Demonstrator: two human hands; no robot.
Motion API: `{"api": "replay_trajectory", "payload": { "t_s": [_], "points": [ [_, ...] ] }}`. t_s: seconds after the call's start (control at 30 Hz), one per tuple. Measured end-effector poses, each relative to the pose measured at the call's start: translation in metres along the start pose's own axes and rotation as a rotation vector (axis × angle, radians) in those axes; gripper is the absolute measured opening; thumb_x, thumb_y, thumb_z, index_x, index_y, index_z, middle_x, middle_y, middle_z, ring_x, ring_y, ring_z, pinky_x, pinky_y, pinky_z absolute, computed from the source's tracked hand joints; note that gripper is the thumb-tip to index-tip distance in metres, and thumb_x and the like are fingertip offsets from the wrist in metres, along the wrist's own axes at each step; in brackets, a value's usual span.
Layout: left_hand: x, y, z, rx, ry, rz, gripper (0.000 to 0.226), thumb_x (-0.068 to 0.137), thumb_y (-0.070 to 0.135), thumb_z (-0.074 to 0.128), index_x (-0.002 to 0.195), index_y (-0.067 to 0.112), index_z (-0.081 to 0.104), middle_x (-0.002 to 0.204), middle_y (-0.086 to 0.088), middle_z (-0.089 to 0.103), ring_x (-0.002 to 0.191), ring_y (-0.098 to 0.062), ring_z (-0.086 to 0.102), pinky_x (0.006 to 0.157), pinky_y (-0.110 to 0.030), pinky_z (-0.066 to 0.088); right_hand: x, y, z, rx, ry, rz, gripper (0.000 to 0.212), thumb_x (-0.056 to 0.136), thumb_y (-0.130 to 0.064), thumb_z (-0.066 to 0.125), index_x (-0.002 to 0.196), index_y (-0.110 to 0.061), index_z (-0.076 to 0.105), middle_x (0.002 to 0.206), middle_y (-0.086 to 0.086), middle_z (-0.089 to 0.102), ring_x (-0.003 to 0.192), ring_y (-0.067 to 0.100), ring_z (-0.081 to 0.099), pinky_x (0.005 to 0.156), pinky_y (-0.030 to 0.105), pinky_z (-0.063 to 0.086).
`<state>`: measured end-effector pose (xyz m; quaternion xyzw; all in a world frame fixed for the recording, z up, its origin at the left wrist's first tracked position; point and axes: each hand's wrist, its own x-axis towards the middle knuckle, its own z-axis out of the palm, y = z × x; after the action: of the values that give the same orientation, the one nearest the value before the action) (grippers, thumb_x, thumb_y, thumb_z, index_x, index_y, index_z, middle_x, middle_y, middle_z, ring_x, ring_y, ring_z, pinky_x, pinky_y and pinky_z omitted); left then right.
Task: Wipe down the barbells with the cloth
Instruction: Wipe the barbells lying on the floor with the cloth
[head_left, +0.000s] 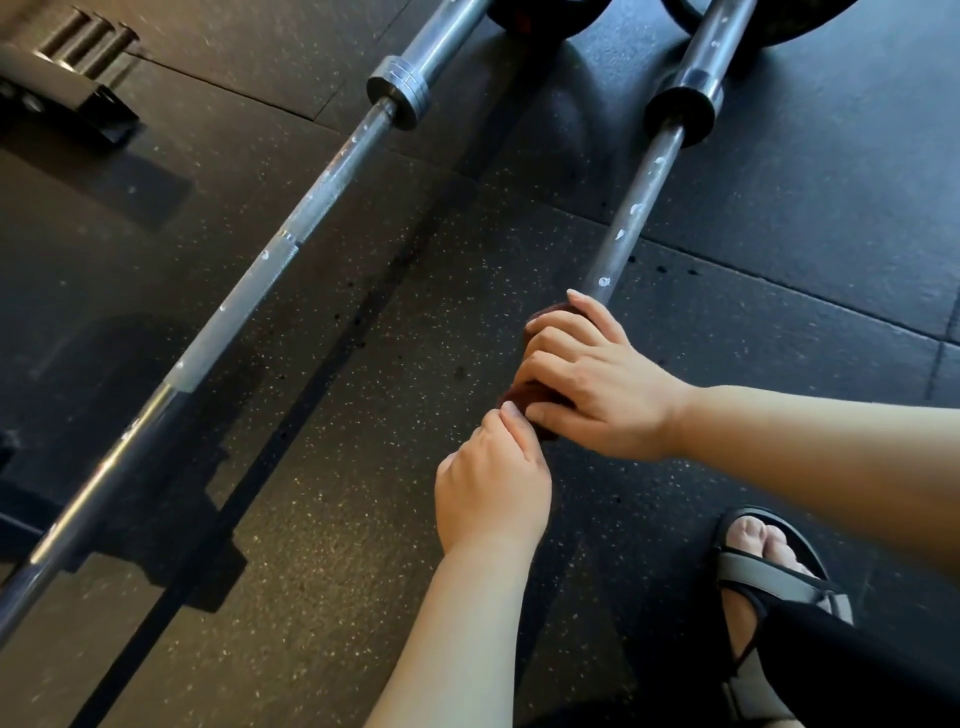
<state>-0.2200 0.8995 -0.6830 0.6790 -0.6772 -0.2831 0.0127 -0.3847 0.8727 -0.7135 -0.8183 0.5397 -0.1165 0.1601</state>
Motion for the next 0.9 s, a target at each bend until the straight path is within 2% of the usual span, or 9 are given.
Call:
{"api": "replay_trajectory", "payload": {
  "t_s": [0.1,0.2,0.27,0.37,0.4,0.53,0.6,0.8,0.9],
  "points": [
    [0.0,0.001,0.0,0.015,-0.004,0.003,0.045,0.108,0.043,0.012,0.095,0.026,0.052,0.077,0.012,0.054,0.068,-0.004,0.051,0.084,-0.033,0.047,0.004,0.002,-0.001,-0.015,0.027,-0.02,0.039,0.104,-0.051,0.032,0.107,-0.031,0.066,0.109,-0.013,0.058,0.128,0.017,0.046,0.125,0.043,0.009],
    [0.0,0.002,-0.002,0.029,-0.01,-0.004,0.046,0.109,0.042,0.012,0.1,0.024,0.053,0.083,0.01,0.054,0.076,-0.013,0.054,0.086,-0.037,0.047,0.017,-0.004,-0.001,-0.065,0.116,0.019,0.045,0.104,-0.049,0.03,0.094,-0.028,0.068,0.096,-0.012,0.061,0.108,0.019,0.057,0.113,0.042,0.031],
    [0.0,0.0,-0.002,0.022,-0.019,-0.016,0.046,0.109,0.042,0.012,0.101,0.024,0.053,0.083,0.011,0.053,0.076,-0.012,0.05,0.087,-0.038,0.047,0.016,-0.002,-0.001,-0.05,0.112,-0.001,0.046,0.104,-0.053,0.031,0.097,-0.029,0.07,0.099,-0.012,0.063,0.111,0.018,0.057,0.117,0.042,0.027],
    [0.0,-0.001,-0.001,-0.004,-0.015,-0.025,0.046,0.109,0.044,0.013,0.098,0.026,0.054,0.08,0.013,0.054,0.073,-0.006,0.053,0.088,-0.036,0.051,0.006,0.008,-0.003,0.007,0.011,-0.073,0.04,0.103,-0.058,0.036,0.114,-0.034,0.066,0.114,-0.016,0.059,0.132,0.013,0.043,0.126,0.041,0.004],
    [-0.001,-0.001,0.0,-0.007,-0.01,-0.023,0.048,0.109,0.044,0.013,0.098,0.026,0.056,0.08,0.013,0.056,0.072,-0.005,0.054,0.088,-0.036,0.052,0.004,0.009,-0.004,0.021,-0.006,-0.08,0.039,0.103,-0.058,0.036,0.115,-0.035,0.065,0.116,-0.016,0.058,0.134,0.013,0.041,0.126,0.04,0.002],
    [-0.001,0.0,0.001,-0.009,-0.011,-0.03,0.043,0.109,0.044,0.012,0.095,0.027,0.049,0.073,0.014,0.047,0.063,-0.002,0.044,0.082,-0.032,0.046,0.014,0.011,-0.008,0.013,0.015,-0.072,0.044,0.102,-0.055,0.032,0.103,-0.032,0.069,0.104,-0.014,0.062,0.116,0.016,0.053,0.115,0.041,0.026],
    [-0.001,0.0,0.0,-0.004,-0.015,-0.033,0.042,0.108,0.044,0.011,0.094,0.027,0.047,0.071,0.016,0.044,0.062,0.0,0.04,0.082,-0.032,0.044,0.023,0.009,-0.013,0.011,0.023,-0.029,0.053,0.101,-0.056,0.025,0.101,-0.03,0.071,0.101,-0.013,0.065,0.109,0.016,0.057,0.111,0.039,0.031],
    [0.001,-0.001,0.001,0.009,-0.018,-0.01,0.043,0.109,0.043,0.013,0.092,0.027,0.049,0.073,0.013,0.05,0.061,-0.001,0.043,0.077,-0.029,0.036,0.005,0.005,-0.004,-0.059,0.03,-0.057,0.045,0.103,-0.056,0.033,0.108,-0.03,0.069,0.108,-0.011,0.061,0.126,0.017,0.048,0.126,0.041,0.008],
    [0.001,-0.002,0.006,0.035,-0.005,-0.003,0.045,0.108,0.044,0.012,0.093,0.026,0.051,0.077,0.012,0.055,0.066,-0.004,0.051,0.084,-0.032,0.047,0.017,0.006,-0.006,-0.083,0.069,-0.063,0.048,0.105,-0.05,0.031,0.098,-0.027,0.072,0.097,-0.01,0.065,0.105,0.019,0.059,0.114,0.044,0.034]
  ]
}}
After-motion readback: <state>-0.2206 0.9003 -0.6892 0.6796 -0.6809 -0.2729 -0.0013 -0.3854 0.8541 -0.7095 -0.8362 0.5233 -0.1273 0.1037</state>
